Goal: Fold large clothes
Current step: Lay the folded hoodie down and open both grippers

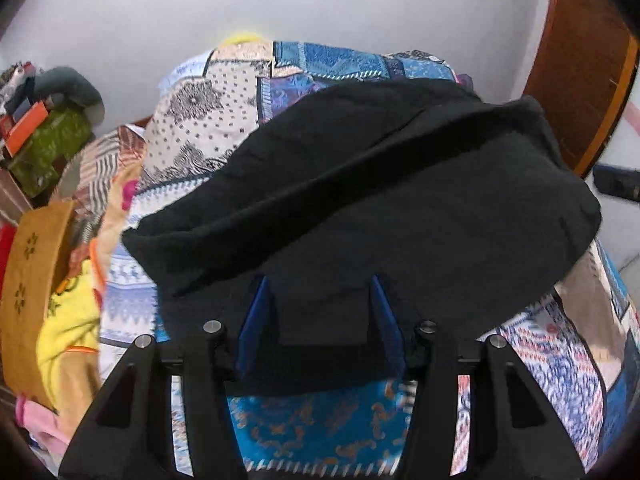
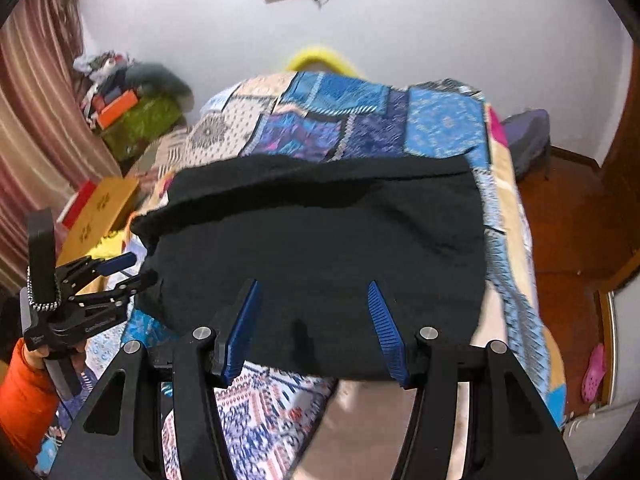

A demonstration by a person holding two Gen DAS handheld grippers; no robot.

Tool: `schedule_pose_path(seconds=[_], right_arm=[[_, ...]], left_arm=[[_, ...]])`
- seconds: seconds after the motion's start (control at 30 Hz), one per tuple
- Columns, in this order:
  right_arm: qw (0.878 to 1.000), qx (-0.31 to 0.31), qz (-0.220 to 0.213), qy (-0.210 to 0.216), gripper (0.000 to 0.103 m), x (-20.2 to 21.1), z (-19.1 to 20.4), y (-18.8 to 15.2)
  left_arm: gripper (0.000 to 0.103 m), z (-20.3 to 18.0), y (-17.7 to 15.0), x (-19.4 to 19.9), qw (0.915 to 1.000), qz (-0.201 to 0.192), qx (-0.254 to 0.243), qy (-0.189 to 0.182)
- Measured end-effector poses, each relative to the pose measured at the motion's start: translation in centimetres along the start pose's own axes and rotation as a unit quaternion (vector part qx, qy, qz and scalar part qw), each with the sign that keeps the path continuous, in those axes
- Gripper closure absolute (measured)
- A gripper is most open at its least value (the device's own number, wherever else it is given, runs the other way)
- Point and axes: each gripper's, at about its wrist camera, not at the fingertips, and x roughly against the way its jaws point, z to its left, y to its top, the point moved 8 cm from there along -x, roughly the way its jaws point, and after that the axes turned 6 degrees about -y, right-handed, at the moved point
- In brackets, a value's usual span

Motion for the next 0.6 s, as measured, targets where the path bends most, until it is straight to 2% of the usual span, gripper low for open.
schedule_pose_path(seconds=[0.1, 0.23, 0.3, 0.4, 0.53, 0.6], right_arm=[[1.000, 0.014, 0.006, -0.002, 0.051, -2.0, 1.2, 0.7], [1.000, 0.007, 0.007, 0.007, 0.051, -4.6, 2.4, 2.3], [1.000, 0.005, -0.003, -0.002, 0.051, -5.5, 2.8, 3.0], [0.999, 0.022, -0.018, -0.027, 0.042, -6.7, 3.4, 3.9], [0.997, 0.052, -0.015, -0.057, 0.029, -8.4, 4.0, 4.0], [0.996, 0.060, -0.015, -0.065, 0.027, -8.9, 3.9, 3.8]], left_arm=[[0.052, 0.6, 1.4, -1.1, 0.9994, -0.007, 0.025, -0.024], [0.051, 1.3, 3.7, -1.9, 0.9979, -0.020, 0.045, -0.041], [0.051, 1.5, 4.7, -2.8, 0.9975, -0.021, 0.049, -0.045], [0.051, 1.6, 5.8, -4.6, 0.9978, -0.021, 0.049, -0.039], [0.051, 1.8, 6.5, -6.8, 0.9976, -0.017, 0.055, -0.039], [0.044, 2.1, 6.4, -7.7, 0.9969, -0.013, 0.066, -0.040]])
